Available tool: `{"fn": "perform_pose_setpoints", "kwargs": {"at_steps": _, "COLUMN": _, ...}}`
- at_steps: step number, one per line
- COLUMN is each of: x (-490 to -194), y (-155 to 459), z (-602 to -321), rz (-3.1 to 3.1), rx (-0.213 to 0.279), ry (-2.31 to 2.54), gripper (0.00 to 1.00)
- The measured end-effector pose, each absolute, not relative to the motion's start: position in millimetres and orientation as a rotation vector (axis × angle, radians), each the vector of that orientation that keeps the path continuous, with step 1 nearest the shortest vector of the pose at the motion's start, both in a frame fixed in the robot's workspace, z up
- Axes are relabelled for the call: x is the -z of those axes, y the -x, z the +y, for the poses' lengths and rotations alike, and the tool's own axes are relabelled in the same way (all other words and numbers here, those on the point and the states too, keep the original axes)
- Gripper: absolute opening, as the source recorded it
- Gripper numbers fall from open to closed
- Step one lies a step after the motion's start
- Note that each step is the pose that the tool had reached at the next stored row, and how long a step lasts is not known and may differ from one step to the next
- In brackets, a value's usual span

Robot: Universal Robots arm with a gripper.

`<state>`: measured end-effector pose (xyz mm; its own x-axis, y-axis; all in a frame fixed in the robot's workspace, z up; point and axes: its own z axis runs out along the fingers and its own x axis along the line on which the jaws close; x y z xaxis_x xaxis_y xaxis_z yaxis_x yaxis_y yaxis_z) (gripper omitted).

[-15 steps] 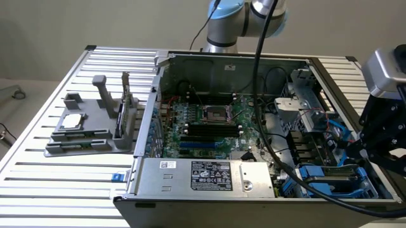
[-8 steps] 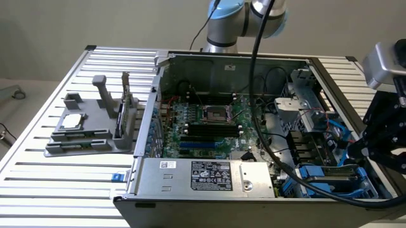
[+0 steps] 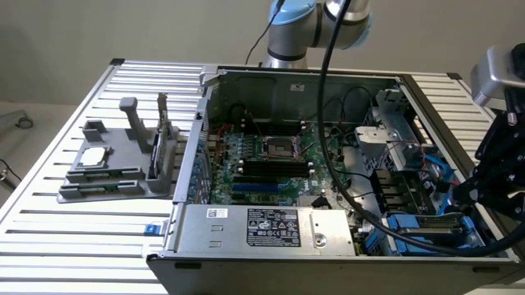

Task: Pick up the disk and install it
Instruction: 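Insert the disk into the insertion slot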

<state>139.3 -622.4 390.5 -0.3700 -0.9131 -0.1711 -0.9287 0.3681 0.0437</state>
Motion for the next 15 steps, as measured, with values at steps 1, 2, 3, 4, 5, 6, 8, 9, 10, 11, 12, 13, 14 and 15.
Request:
{"fn": "perform_pose_setpoints", "kwargs": {"at_steps": 1, "x": -390.7, "y": -139.3, "z": -622.4, "rz": 2.509, "rx": -0.200, "ry": 1.675, "gripper": 0.14}}
{"fn": "perform_pose_setpoints", "kwargs": {"at_steps": 2, "x": -390.8, "y": -139.3, "z": -622.4, "rz": 2.519, "rx": -0.200, "ry": 1.660, "gripper": 0.14}}
{"fn": "perform_pose_setpoints", "kwargs": {"at_steps": 3, "x": -390.9, "y": -139.3, "z": -622.4, "rz": 2.529, "rx": -0.200, "ry": 1.645, "gripper": 0.14}}
{"fn": "perform_pose_setpoints", "kwargs": {"at_steps": 4, "x": -391.1, "y": -139.3, "z": -622.4, "rz": 2.539, "rx": -0.200, "ry": 1.630, "gripper": 0.14}}
{"fn": "perform_pose_setpoints", "kwargs": {"at_steps": 5, "x": -391.2, "y": -139.3, "z": -622.5, "rz": 2.550, "rx": -0.200, "ry": 1.614, "gripper": 0.14}}
{"fn": "perform_pose_setpoints", "kwargs": {"at_steps": 6, "x": -391.3, "y": -139.3, "z": -622.4, "rz": 2.559, "rx": -0.199, "ry": 1.599, "gripper": 0.14}}
{"fn": "perform_pose_setpoints", "kwargs": {"at_steps": 8, "x": -391.4, "y": -139.3, "z": -622.5, "rz": 2.579, "rx": -0.199, "ry": 1.569, "gripper": 0.14}}
{"fn": "perform_pose_setpoints", "kwargs": {"at_steps": 9, "x": -391.4, "y": -139.3, "z": -622.4, "rz": 2.588, "rx": -0.200, "ry": 1.554, "gripper": 0.14}}
{"fn": "perform_pose_setpoints", "kwargs": {"at_steps": 10, "x": -391.5, "y": -139.3, "z": -622.5, "rz": 2.597, "rx": -0.200, "ry": 1.539, "gripper": 0.14}}
{"fn": "perform_pose_setpoints", "kwargs": {"at_steps": 11, "x": -391.5, "y": -139.3, "z": -622.5, "rz": 2.606, "rx": -0.200, "ry": 1.525, "gripper": 0.14}}
{"fn": "perform_pose_setpoints", "kwargs": {"at_steps": 12, "x": -391.6, "y": -139.3, "z": -622.5, "rz": 2.616, "rx": -0.200, "ry": 1.509, "gripper": 0.14}}
{"fn": "perform_pose_setpoints", "kwargs": {"at_steps": 13, "x": -391.6, "y": -139.3, "z": -622.4, "rz": 2.625, "rx": -0.200, "ry": 1.494, "gripper": 0.14}}
{"fn": "perform_pose_setpoints", "kwargs": {"at_steps": 14, "x": -391.7, "y": -139.3, "z": -622.4, "rz": 2.634, "rx": -0.200, "ry": 1.479, "gripper": 0.14}}
{"fn": "perform_pose_setpoints", "kwargs": {"at_steps": 15, "x": -391.6, "y": -139.3, "z": -622.5, "rz": 2.643, "rx": -0.200, "ry": 1.464, "gripper": 0.14}}
